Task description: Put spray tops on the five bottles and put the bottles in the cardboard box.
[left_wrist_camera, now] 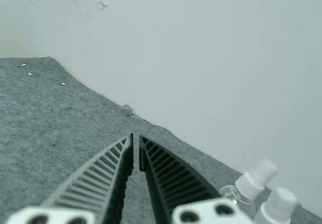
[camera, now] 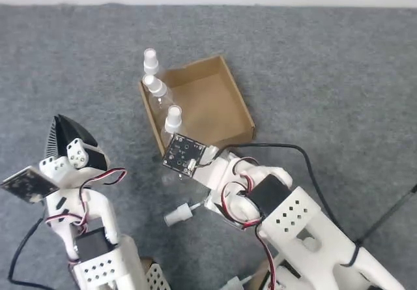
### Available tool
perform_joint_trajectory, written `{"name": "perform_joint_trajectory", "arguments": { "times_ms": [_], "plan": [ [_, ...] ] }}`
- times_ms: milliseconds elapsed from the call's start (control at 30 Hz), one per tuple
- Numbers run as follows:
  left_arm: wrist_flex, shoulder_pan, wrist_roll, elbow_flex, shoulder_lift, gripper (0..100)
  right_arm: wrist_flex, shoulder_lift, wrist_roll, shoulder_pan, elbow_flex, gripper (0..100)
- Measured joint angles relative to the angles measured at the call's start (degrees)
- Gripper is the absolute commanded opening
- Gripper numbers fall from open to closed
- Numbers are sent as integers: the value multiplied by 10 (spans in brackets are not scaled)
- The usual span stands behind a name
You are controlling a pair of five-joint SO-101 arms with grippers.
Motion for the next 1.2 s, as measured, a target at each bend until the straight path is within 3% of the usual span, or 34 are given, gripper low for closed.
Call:
{"name": "perform_joint_trajectory", "arguments": {
  "times_ms": [167, 367, 600, 1200],
  "plan": [
    [0, 0, 0, 0, 0, 12, 54, -4, -11, 0, 0, 274],
    [0, 0, 0, 0, 0, 12, 62, -4, -74, -9, 5, 274],
    [0, 0, 0, 0, 0, 12, 25, -4, -82, -69, 85, 272],
    [0, 0, 0, 0, 0, 12, -38, -4, -82, -70, 144, 271]
  ]
}}
